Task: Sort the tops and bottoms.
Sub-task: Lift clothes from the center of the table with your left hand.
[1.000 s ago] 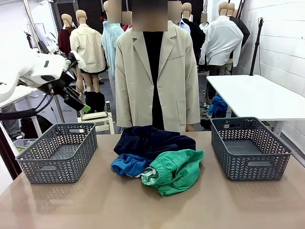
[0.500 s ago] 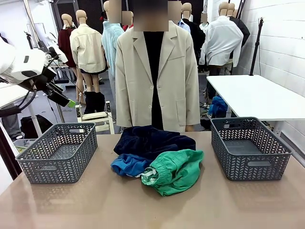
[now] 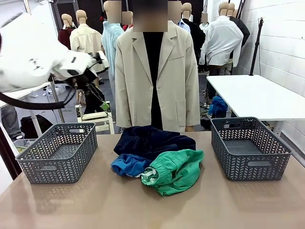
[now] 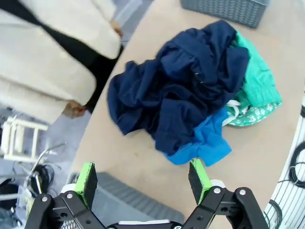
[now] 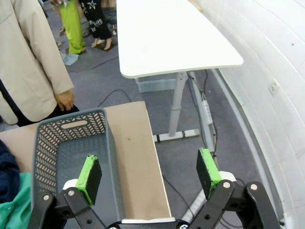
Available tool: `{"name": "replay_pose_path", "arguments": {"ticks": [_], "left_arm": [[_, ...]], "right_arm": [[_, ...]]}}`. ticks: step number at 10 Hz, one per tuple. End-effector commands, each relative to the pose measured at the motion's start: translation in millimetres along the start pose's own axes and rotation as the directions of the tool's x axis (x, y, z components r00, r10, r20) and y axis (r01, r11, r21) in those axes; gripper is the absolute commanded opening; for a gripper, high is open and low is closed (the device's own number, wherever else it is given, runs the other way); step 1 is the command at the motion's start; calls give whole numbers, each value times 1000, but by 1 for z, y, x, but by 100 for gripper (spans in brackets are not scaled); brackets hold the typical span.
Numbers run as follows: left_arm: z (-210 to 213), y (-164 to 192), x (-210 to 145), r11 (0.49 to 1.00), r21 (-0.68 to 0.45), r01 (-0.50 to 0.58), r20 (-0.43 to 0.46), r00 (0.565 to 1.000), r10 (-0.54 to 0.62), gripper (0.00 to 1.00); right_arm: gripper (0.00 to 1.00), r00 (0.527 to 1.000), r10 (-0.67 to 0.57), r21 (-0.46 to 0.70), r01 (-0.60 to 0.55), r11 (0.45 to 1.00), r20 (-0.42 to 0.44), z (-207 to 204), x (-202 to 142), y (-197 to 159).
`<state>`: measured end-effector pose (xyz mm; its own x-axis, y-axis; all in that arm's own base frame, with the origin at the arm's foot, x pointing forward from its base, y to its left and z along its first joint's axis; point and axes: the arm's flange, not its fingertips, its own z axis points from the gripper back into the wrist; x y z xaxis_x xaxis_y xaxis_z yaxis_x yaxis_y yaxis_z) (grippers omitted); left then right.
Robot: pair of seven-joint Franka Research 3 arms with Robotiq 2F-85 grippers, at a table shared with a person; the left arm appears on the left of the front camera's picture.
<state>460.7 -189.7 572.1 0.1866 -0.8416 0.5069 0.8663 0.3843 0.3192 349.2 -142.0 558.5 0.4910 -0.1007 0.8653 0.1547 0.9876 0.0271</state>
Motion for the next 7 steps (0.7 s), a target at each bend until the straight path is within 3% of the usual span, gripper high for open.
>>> {"name": "replay_pose_path", "arguments": {"ticks": [1,4,7], "left_arm": [[-28,27,12,992,-117,52,-42,997,-58,100],[-79,17,11,981,-194,26,-145,988,-54,100],[-118,13,0,937,-350,-7,-137,990,-44,100]], "right_arm": [[100,1000,-3,-2,3,1000,-12,0,-2,-1],[100,1000,-3,-2,3,1000,-12,0,-2,-1],[100,1000,-3,-2,3,1000,-12,0,-2,-1]]}}
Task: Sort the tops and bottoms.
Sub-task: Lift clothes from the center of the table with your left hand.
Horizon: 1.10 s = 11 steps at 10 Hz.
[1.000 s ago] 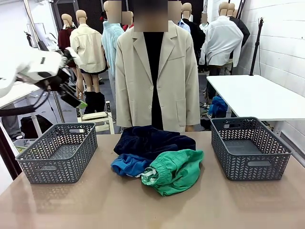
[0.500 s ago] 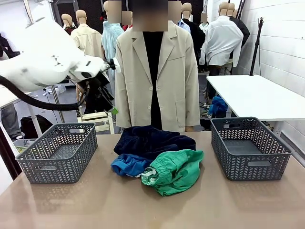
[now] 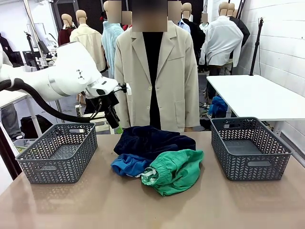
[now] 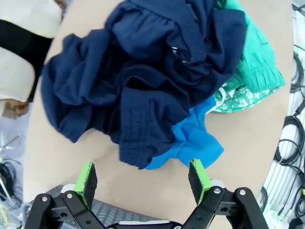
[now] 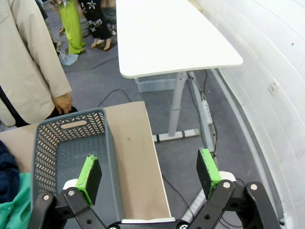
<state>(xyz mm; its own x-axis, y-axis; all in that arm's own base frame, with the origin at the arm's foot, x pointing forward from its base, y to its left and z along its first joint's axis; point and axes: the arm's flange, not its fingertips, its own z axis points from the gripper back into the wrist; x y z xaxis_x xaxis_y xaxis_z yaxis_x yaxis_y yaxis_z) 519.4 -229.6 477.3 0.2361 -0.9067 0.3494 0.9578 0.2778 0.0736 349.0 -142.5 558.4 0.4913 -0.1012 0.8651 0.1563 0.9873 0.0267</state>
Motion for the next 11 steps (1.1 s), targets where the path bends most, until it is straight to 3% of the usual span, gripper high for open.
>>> {"name": "replay_pose_path", "arguments": {"ticks": [1,3,5,11], "left_arm": [[-9,9,2,994,-100,33,58,998,-27,100],[-35,15,-2,997,-73,-23,47,999,27,100],[-21,0,2,997,-70,10,27,1000,-8,100],[-70,18,12,997,-80,-2,34,999,4,100]], "right_arm": [[100,1000,-3,-1,3,1000,-12,0,-2,-1],[100,1000,-3,-1,3,1000,-12,0,-2,-1],[100,1000,-3,-1,3,1000,-12,0,-2,-1],[100,1000,-3,-1,3,1000,-12,0,-2,-1]]}}
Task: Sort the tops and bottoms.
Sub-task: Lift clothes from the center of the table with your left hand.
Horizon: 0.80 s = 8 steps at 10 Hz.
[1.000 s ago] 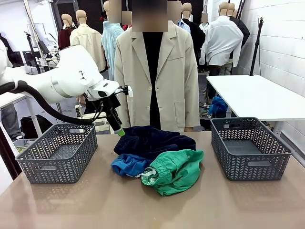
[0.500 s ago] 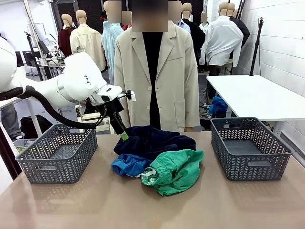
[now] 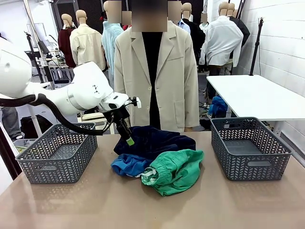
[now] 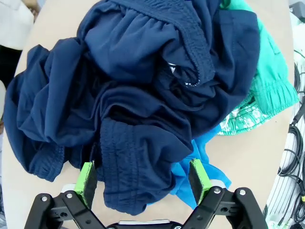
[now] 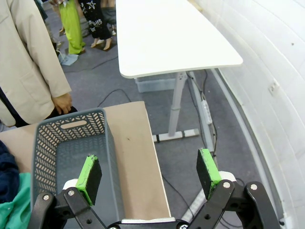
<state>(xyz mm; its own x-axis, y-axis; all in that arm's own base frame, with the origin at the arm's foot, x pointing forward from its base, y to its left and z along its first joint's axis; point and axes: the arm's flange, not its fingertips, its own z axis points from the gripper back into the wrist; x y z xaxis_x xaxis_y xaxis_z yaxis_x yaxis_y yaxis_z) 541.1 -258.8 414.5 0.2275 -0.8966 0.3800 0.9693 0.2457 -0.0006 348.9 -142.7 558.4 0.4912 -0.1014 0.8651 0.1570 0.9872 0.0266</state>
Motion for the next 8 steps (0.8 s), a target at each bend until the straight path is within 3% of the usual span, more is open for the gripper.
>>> {"name": "replay_pose_path", "arguments": {"ticks": [1,4,5,8], "left_arm": [[-4,15,1,1000,3,-17,-22,1000,17,100],[-13,17,-2,1000,1,-23,-56,998,23,100],[-13,16,-3,1000,-9,-6,-60,998,6,94],[-10,16,-3,1000,1,-11,-66,998,11,34]], "right_arm": [[100,1000,-2,0,2,1000,-12,-1,-2,-1],[100,1000,-2,0,2,1000,-12,-1,-2,-1],[100,1000,-2,0,2,1000,-12,-1,-2,-1],[100,1000,-2,0,2,1000,-12,-1,-2,-1]]}}
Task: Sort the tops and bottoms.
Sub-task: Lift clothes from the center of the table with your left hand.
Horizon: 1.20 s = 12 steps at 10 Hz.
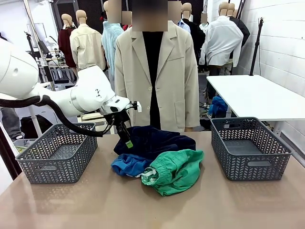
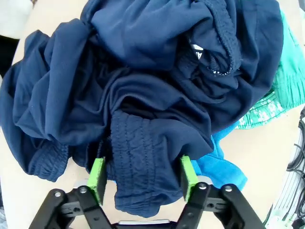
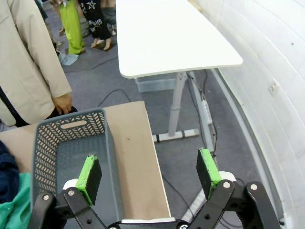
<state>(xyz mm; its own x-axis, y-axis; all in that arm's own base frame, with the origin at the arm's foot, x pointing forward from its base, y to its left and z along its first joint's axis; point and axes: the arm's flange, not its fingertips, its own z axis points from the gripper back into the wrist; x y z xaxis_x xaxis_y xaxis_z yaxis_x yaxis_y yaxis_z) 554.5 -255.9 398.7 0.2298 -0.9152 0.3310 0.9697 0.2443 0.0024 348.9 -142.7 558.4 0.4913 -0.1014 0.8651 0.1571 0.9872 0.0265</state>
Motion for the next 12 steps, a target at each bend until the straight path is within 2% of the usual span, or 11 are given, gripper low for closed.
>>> {"name": "replay_pose_path", "arguments": {"ticks": [1,2,9,11,12], "left_arm": [[5,3,3,1000,-9,-12,-12,1000,12,14],[5,4,2,1000,-13,-15,-13,1000,15,0],[25,-10,7,1000,-22,15,-11,1000,-16,0],[62,-18,12,1000,26,14,15,1000,-14,0],[102,-24,16,995,92,28,27,999,-31,0]], "right_arm": [[100,1000,-2,0,2,1000,-11,0,-2,-1],[100,1000,-2,0,2,1000,-11,0,-2,-1],[100,1000,-2,0,2,1000,-11,0,-2,-1],[100,1000,-2,0,2,1000,-11,0,-2,-1],[100,1000,-2,0,2,1000,-11,0,-2,-1]]}}
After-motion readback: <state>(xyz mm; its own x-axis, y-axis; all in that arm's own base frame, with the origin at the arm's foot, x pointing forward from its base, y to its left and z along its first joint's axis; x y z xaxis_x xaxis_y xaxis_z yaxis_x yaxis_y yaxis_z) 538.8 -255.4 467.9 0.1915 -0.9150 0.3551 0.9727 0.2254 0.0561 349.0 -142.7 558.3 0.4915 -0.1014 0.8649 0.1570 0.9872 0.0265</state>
